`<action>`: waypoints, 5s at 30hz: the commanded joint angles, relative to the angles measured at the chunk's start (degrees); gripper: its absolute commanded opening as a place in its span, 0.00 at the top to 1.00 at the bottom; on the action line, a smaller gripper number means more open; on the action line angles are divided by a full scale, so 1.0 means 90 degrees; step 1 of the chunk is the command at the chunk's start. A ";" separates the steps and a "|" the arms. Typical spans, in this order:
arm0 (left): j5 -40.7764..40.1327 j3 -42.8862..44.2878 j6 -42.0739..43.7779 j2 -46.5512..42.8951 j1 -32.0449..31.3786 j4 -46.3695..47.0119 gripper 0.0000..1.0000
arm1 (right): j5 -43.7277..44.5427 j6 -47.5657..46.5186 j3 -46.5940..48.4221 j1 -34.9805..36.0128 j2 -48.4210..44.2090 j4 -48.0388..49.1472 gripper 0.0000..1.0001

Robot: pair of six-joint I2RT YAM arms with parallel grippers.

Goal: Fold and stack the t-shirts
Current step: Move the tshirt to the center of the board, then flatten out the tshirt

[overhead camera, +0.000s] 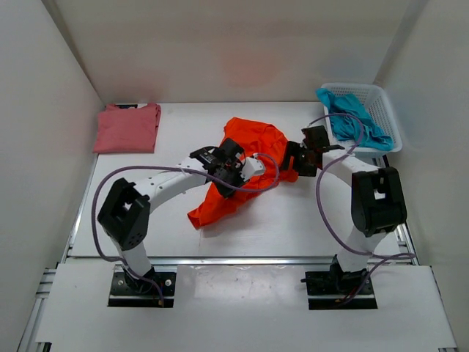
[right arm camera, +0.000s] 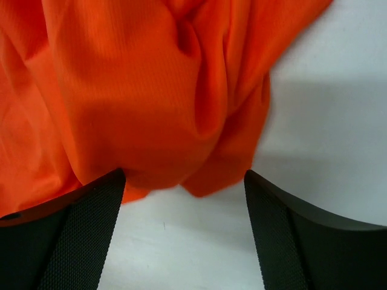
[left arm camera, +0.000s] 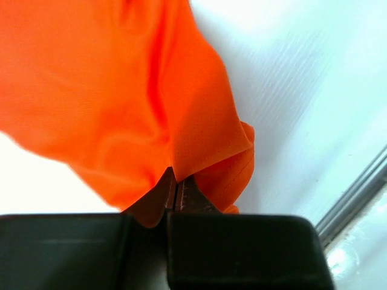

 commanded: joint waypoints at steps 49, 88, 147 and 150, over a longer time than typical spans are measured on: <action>-0.0038 0.1889 -0.0574 -0.0302 0.4517 -0.0192 0.15 | -0.0110 -0.0717 0.2154 -0.0189 -0.0335 -0.2081 0.44; 0.1038 -0.0177 -0.1451 0.0661 0.3511 0.0002 0.48 | -0.0364 0.0124 -0.0543 -0.1458 -0.0404 -0.0879 0.33; 0.0062 -0.2292 0.0404 -0.2697 0.4858 -0.0221 1.00 | -0.0089 0.1432 -0.2338 0.0259 -0.5238 -0.2774 1.00; -0.0093 -0.2861 0.0404 -0.2795 0.4800 -0.0241 1.00 | -0.0237 0.1539 -0.2915 0.0533 -0.5190 -0.2706 0.99</action>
